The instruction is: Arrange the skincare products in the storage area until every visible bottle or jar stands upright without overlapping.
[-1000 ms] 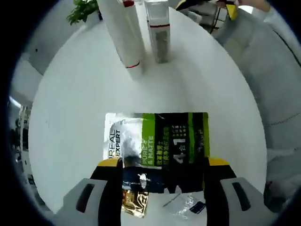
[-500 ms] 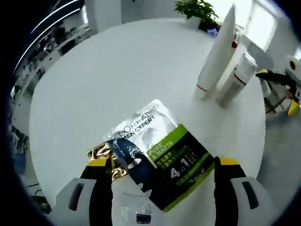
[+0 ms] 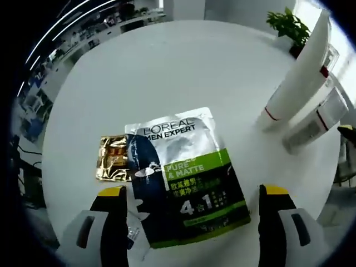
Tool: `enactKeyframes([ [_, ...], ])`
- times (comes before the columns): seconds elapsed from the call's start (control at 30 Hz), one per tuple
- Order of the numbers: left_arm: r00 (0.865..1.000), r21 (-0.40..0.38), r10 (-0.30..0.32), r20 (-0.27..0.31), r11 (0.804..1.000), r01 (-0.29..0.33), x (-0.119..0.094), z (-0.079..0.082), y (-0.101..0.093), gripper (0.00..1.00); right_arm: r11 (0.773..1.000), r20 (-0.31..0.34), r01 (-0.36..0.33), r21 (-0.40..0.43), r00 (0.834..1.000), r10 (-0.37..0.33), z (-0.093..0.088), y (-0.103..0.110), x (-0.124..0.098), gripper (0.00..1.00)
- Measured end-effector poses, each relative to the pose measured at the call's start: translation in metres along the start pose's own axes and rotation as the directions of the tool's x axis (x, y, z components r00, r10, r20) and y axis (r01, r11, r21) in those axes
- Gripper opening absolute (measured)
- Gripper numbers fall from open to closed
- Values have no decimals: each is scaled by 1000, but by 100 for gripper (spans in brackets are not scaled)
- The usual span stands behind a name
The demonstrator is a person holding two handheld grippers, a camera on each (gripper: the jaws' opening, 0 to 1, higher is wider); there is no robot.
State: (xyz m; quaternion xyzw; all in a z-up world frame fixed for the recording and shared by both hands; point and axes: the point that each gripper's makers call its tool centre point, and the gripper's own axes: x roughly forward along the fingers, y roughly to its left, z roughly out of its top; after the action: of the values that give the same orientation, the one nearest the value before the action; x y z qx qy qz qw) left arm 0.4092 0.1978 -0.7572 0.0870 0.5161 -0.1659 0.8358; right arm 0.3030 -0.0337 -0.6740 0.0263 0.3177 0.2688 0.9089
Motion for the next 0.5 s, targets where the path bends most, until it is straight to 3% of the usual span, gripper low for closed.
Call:
enactKeyframes([
  [0.03,1000,13,21,17,1000,-21,1,2,2,96,1000,-1,1,2,1000,-1,-1,0,0,94],
  [0.17,1000,9,14,24,1000,-14,0,2,2,97,1000,-3,3,10,1000,-3,-3,-2,0,94],
  [0.37,997,12,11,82,1000,-12,-2,2,2,97,1000,-10,-4,18,1000,4,-2,1,5,93],
  [0.43,995,19,6,97,1000,-8,-3,3,1,93,1000,3,-15,6,1000,15,5,7,7,93],
  [0.5,994,41,-7,113,999,3,-5,7,-3,82,1000,7,-25,-1,1000,25,8,11,9,93],
])
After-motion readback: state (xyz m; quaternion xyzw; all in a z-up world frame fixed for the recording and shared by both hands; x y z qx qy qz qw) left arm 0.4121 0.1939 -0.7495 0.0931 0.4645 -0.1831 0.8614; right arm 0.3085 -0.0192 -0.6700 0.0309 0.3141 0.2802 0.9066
